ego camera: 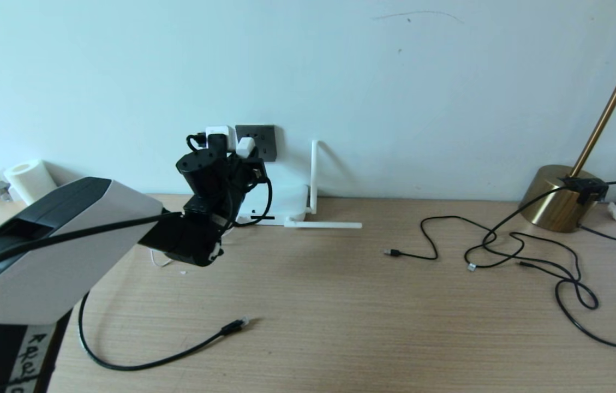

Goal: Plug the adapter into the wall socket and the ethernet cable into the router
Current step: Plug plug into socket

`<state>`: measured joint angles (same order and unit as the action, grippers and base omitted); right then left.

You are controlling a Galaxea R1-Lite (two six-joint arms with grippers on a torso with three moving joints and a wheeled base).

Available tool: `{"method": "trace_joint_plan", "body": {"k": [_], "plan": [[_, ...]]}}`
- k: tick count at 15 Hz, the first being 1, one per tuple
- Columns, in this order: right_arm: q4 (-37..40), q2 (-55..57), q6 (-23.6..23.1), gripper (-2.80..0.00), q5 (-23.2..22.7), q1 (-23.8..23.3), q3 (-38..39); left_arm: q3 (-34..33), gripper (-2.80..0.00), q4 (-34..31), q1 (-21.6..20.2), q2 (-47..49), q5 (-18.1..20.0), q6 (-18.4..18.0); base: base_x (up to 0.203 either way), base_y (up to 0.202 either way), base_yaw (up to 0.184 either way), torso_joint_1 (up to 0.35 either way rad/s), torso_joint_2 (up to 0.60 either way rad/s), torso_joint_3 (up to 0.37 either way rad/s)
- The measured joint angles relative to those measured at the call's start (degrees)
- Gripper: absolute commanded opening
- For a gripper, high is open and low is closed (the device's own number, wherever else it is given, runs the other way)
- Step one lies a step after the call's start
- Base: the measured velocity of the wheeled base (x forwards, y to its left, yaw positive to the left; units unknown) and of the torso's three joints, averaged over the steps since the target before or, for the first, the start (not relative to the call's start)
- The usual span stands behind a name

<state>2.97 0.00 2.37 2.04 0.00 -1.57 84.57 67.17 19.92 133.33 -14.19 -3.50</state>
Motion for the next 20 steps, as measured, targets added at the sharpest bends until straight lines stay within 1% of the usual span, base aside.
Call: {"method": "trace_joint_plan", "body": {"k": [15, 20], "plan": [[0.0, 0.0, -0.01, -2.8, 0.07, 0.0, 0.0, 0.16, -2.8, -0.3, 0.8, -0.69, 0.29, -0.18, 0.0, 0.0, 0.0, 0.0, 0.0, 0.0], [0.0, 0.0, -0.03, -2.8, 0.0, 0.0, 0.01, 0.6, -2.8, -0.28, 0.83, -0.76, 0.24, -1.56, 0.0, 0.0, 0.0, 0.0, 0.0, 0.0]]}}
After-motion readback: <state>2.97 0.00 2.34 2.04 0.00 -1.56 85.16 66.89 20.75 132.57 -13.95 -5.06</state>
